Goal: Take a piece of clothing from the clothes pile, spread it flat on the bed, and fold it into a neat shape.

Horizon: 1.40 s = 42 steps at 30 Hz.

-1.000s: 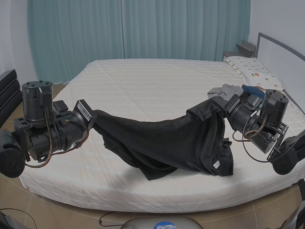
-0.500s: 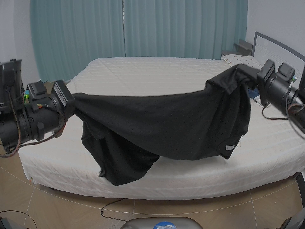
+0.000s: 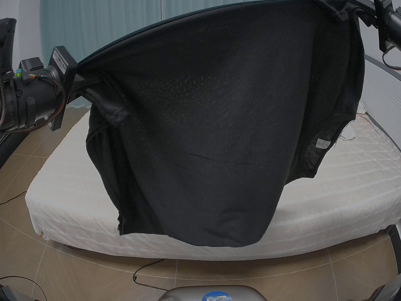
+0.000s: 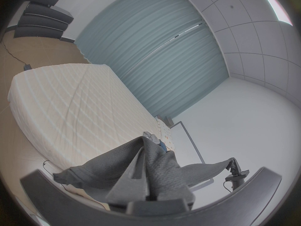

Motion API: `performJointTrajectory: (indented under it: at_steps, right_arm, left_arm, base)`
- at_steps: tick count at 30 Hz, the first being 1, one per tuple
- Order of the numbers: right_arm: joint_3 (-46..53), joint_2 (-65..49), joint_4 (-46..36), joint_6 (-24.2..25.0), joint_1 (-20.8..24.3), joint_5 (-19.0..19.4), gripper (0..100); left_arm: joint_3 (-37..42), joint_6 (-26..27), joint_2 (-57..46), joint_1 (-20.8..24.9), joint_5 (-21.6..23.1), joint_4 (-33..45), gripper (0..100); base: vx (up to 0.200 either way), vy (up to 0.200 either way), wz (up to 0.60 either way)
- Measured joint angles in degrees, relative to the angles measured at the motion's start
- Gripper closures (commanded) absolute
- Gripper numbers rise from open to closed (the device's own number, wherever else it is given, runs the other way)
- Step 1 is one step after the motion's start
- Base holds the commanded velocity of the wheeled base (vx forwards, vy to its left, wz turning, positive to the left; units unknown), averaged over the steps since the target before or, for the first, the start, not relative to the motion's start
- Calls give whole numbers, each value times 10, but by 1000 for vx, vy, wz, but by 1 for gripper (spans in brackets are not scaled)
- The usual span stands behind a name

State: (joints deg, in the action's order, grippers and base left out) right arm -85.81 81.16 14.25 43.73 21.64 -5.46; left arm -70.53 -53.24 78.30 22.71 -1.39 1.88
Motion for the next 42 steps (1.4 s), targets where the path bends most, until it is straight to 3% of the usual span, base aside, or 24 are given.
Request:
performJointTrajectory:
  at_steps: [11, 21, 30, 40, 41, 42]
  right_arm:
    - [-107, 190, -8, 0, -43, -6, 100]
    - [-176, 331, 45, -3, -62, -8, 100]
    - [-190, 464, 67, 0, -72, -23, 100]
    - [-218, 600, 105, 1, -76, -55, 100]
    - [-226, 612, 105, 1, -78, -60, 100]
    - [-235, 625, 106, 1, -79, -64, 0]
  left_arm:
    - [-71, -19, 147, -52, 37, 8, 100]
    - [-164, -46, 325, -88, 50, 8, 100]
    - [-269, -49, 486, -96, 50, 9, 100]
    - [-351, -59, 599, -94, 44, 15, 100]
    - [-357, -61, 608, -94, 44, 15, 0]
    - [-364, -64, 617, -94, 44, 15, 0]
  base:
    - [200, 0, 0]
    - [200, 0, 0]
    - [0, 0, 0]
    - [0, 0, 0]
    - [0, 0, 0]
    - [0, 0, 0]
